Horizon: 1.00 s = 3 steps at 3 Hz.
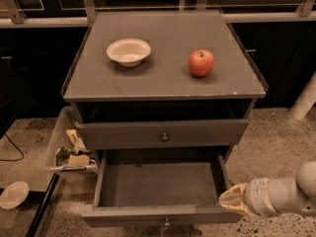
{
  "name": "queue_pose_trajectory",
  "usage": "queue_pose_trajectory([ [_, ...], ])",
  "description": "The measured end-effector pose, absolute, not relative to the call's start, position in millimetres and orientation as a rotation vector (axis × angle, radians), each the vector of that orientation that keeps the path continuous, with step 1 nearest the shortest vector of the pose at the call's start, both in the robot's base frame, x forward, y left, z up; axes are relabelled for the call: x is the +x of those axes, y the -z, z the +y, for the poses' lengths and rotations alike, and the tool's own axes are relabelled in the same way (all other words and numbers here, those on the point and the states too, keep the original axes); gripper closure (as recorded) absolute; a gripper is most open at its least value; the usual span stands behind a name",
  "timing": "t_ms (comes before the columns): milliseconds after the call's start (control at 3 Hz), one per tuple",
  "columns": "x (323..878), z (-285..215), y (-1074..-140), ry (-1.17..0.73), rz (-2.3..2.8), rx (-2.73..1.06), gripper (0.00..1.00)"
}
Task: Close middle drawer
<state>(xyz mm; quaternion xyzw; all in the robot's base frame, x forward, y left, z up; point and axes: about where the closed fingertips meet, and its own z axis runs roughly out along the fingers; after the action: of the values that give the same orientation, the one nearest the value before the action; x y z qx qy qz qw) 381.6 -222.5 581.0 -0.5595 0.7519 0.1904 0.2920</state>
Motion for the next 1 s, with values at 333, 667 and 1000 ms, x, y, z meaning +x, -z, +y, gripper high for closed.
queue_pose_trajectory([
  [333, 381.6, -222.4, -580.8, -0.508, 2.004, -1.491, 1.00],
  [667, 374.0, -212.0, -549.4, -0.567, 2.006, -1.469, 1.00],
  [1000, 370.1, -200.2, -514.7, -0.583, 1.985, -1.458, 1.00],
])
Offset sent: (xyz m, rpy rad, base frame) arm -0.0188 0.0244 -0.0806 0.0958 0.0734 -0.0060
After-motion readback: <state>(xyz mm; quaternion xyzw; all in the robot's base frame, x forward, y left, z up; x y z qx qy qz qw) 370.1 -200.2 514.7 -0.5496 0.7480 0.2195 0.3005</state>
